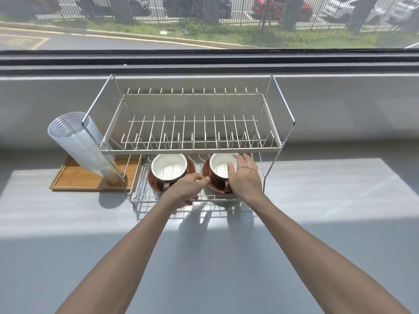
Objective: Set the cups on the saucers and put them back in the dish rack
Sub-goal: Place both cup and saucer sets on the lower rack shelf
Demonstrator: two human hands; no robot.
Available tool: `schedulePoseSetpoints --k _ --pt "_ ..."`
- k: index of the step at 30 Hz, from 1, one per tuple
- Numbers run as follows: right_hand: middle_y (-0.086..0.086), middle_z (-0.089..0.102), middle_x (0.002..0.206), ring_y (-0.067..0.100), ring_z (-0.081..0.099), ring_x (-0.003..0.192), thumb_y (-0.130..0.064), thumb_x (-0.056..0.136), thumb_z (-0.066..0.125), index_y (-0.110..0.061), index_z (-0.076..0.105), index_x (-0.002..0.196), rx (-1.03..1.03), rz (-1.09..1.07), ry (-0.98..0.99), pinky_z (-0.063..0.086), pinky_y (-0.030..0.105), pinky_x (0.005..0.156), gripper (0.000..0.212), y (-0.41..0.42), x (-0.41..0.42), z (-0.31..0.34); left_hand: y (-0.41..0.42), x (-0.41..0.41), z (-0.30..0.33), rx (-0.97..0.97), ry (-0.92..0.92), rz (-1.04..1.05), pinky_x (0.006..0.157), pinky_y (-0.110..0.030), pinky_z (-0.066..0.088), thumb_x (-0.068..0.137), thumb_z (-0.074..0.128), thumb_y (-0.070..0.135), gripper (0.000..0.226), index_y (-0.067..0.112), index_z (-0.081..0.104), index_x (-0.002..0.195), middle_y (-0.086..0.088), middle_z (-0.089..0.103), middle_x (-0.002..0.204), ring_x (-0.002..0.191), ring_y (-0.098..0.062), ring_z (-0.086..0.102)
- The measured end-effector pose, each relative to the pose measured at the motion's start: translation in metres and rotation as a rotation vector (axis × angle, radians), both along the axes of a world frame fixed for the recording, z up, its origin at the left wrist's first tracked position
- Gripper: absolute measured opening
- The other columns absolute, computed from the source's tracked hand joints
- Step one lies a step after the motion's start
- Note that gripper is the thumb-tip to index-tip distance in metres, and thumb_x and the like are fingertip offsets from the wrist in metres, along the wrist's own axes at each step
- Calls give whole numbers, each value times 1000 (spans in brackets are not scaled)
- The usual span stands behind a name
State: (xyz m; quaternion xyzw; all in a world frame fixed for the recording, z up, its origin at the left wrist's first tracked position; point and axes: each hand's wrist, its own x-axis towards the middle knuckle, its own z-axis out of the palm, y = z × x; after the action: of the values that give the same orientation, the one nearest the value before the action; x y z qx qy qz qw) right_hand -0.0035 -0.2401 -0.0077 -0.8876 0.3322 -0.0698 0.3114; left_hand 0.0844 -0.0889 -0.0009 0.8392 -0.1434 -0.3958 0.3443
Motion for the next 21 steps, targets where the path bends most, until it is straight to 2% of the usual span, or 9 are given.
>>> schedulePoseSetpoints --k 3,5,8,11,13,16,18,21 --pt "14 53 135 33 43 133 -26 102 44 -10 55 134 -250 178 -48 27 38 116 38 16 5 9 26 7 26 128 41 -153 57 -28 47 97 43 54 49 12 62 112 -4 57 93 76 -20 57" --pt "14 58 126 32 48 125 -27 102 45 -9 55 134 -323 278 -53 33 39 111 38 29 12 15 45 12 39 256 -21 -255 65 -30 52 98 41 55 52 11 64 112 -4 65 101 81 -21 63" --pt "15 52 132 30 42 132 -32 103 41 -14 45 144 -248 349 -3 37 41 109 45 51 27 19 71 20 46 416 -213 -292 76 -34 55 98 37 55 53 12 66 107 -7 70 104 92 -25 69" --pt "16 51 130 31 42 126 -34 105 36 -6 45 138 -171 344 14 32 40 109 44 71 45 20 91 29 42 506 -493 -203 81 -34 50 98 35 55 51 15 66 106 -8 69 104 96 -27 65" --pt "18 51 128 33 43 123 -36 106 33 -4 47 132 -142 308 47 30 39 110 44 80 56 16 98 33 33 422 -577 -17 90 -38 45 98 35 55 49 19 59 122 -10 64 123 114 -31 59" --pt "18 49 132 33 42 127 -39 105 32 -5 46 135 15 219 64 29 42 113 47 87 74 7 98 44 14 169 -524 229 104 -41 36 100 35 51 54 20 40 144 -12 49 145 132 -32 46" --pt "19 49 133 34 43 128 -39 105 31 -4 45 138 98 177 67 28 44 113 50 88 83 0 92 50 3 27 -462 368 111 -39 29 101 37 48 55 21 34 149 -10 42 151 139 -29 39" --pt "22 51 130 36 43 128 -33 107 31 2 49 128 192 161 63 29 43 112 45 87 89 -10 83 57 -13 -42 -347 498 118 -38 22 102 32 49 55 27 31 152 -3 35 158 145 -25 30"
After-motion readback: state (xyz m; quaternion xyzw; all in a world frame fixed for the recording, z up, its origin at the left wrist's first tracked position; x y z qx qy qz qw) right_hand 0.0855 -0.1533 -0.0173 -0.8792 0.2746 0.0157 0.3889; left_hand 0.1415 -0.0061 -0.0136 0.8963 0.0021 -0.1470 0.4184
